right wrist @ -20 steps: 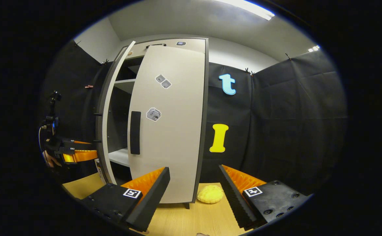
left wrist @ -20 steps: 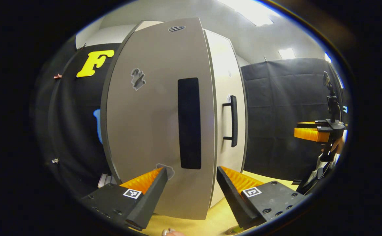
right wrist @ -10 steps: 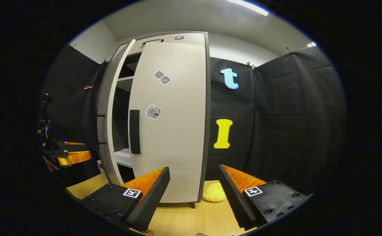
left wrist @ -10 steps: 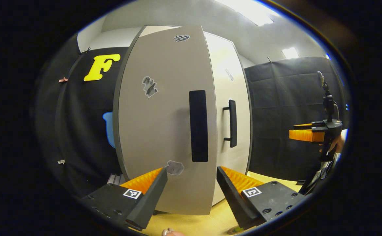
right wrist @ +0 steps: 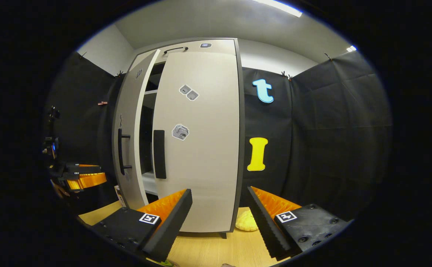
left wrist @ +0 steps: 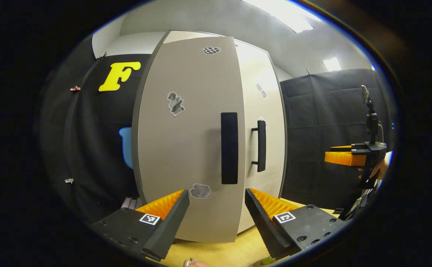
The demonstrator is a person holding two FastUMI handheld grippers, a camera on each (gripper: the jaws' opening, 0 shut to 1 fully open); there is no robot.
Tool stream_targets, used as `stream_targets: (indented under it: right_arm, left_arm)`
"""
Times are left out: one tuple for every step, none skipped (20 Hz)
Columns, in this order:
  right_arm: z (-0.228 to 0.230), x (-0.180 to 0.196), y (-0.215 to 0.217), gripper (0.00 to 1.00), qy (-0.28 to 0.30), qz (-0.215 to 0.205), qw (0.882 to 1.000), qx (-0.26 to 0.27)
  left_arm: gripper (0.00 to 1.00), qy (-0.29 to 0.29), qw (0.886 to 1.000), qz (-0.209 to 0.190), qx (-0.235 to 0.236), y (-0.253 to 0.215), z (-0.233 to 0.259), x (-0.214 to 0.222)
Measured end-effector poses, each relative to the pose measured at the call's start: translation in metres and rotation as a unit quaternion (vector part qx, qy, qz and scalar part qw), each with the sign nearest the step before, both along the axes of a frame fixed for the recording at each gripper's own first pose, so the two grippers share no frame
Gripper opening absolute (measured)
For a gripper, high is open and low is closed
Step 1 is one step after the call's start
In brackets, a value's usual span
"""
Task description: Grasp the bottle in the cabinet with the left hand and place it on the coaster, then close the right door with the right hand and the left door with the left hand.
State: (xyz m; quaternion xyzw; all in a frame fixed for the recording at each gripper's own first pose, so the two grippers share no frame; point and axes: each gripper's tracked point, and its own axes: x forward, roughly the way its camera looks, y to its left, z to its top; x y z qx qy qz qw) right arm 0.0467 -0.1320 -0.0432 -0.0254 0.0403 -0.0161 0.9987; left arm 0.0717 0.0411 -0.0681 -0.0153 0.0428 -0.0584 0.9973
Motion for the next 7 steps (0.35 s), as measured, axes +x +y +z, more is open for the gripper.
stream_targets:
  right_arm:
    - [0.001, 0.0, 0.002, 0.98, -0.001, 0.003, 1.0, 0.0]
    - [0.001, 0.001, 0.004, 0.98, -0.002, 0.006, 1.0, -0.001]
    - [0.001, 0.001, 0.006, 0.98, -0.004, 0.006, 1.0, -0.002]
    - [0.002, 0.002, 0.005, 0.98, -0.007, 0.004, 1.0, -0.005]
    - [0.005, 0.001, 0.007, 0.98, -0.013, 0.006, 1.0, -0.007]
    - [0.009, 0.001, 0.012, 0.98, -0.021, 0.01, 1.0, -0.008]
    - [0.013, 0.001, 0.015, 0.98, -0.029, 0.014, 0.999, -0.007]
  left_arm:
    - [0.96, 0.0, 1.0, 0.001, -0.003, 0.0, 0.0, 0.001]
    - [0.96, 0.004, 1.0, 0.003, -0.006, 0.001, -0.002, 0.002]
    - [0.96, 0.006, 1.0, 0.004, -0.009, 0.001, -0.002, 0.002]
    - [0.96, 0.008, 1.0, 0.005, -0.011, 0.0, -0.002, 0.003]
    - [0.96, 0.008, 1.0, 0.005, -0.011, 0.0, -0.002, 0.003]
    - [0.96, 0.005, 1.0, 0.006, -0.007, 0.0, 0.0, 0.002]
    - [0.96, 0.001, 1.0, 0.006, -0.003, -0.001, 0.002, 0.002]
